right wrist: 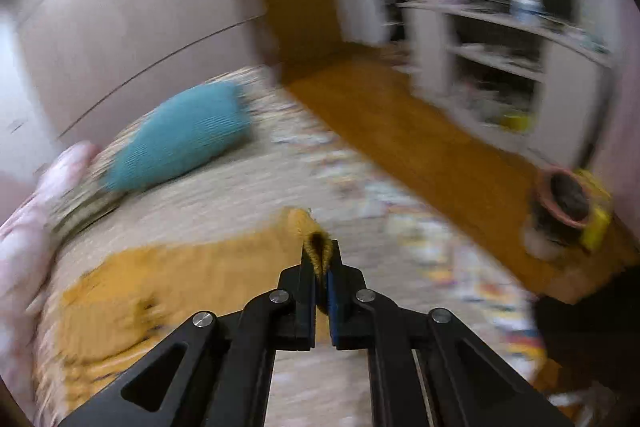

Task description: Fold small clothes

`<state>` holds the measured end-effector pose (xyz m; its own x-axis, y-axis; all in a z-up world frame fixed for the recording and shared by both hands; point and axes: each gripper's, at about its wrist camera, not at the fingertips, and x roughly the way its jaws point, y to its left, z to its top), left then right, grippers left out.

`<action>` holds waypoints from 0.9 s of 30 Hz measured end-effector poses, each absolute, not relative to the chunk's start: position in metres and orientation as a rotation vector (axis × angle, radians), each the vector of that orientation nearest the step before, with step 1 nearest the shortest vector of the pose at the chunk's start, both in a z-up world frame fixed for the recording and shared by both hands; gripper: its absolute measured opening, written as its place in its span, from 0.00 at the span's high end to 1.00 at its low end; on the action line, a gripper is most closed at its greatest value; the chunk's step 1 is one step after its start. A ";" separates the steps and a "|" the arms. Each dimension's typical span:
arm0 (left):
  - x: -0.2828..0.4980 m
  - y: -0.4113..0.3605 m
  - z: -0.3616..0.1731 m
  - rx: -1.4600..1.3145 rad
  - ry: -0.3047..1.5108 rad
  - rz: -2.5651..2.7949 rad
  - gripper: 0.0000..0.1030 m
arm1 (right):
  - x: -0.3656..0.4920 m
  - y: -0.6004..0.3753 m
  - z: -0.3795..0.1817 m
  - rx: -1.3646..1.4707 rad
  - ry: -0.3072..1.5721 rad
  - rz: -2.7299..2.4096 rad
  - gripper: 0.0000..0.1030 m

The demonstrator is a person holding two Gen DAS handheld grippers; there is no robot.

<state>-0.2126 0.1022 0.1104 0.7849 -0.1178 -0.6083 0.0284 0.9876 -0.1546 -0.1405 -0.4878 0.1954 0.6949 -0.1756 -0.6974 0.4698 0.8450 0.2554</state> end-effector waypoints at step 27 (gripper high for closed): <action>-0.199 0.150 0.073 -0.173 0.675 -0.045 0.29 | 0.156 0.027 0.047 0.226 1.165 0.511 0.69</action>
<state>-0.1989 0.1499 0.0730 0.7800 -0.0974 -0.6181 -0.0147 0.9847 -0.1737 0.1560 0.0270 0.0466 0.2970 0.4944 -0.8169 -0.2661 0.8645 0.4265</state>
